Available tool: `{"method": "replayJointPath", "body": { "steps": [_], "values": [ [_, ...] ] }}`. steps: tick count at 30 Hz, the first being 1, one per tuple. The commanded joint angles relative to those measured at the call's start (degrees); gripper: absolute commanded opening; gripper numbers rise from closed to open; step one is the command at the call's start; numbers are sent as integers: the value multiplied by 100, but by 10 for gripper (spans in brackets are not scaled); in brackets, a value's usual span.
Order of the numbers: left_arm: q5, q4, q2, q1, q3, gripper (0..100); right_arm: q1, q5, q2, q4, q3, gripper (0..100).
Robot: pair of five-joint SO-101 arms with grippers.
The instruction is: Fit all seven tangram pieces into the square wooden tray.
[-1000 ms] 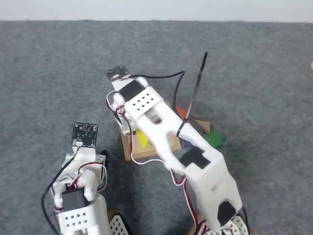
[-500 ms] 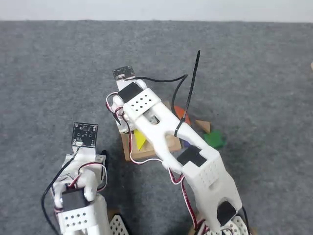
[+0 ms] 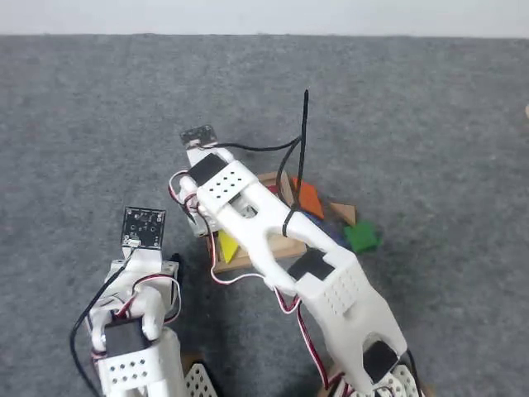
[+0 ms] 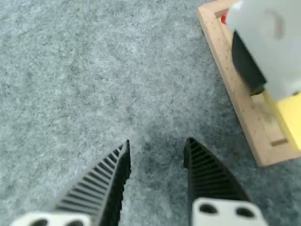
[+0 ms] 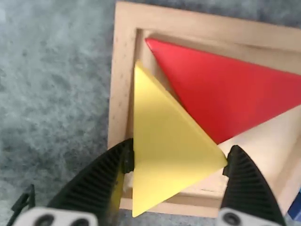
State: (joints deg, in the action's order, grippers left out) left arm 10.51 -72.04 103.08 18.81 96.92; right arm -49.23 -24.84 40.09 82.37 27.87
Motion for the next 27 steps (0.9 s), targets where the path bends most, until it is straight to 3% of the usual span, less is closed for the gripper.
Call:
{"method": "replayJointPath", "body": {
  "steps": [1,5,12,27],
  "values": [
    [-35,-35,105,-18,-48,190,-22,-53,-119,-110,132,256],
    [-35,-35,105,-18,-48,190,-13,-53,-75,-127,264,273],
    [-35,-35,105,-18,-48,190,-40,-53,-75,-119,264,447],
    [-35,-35,105,-18,-48,190,84,105,-127,699,1011,453]
  ]
}}
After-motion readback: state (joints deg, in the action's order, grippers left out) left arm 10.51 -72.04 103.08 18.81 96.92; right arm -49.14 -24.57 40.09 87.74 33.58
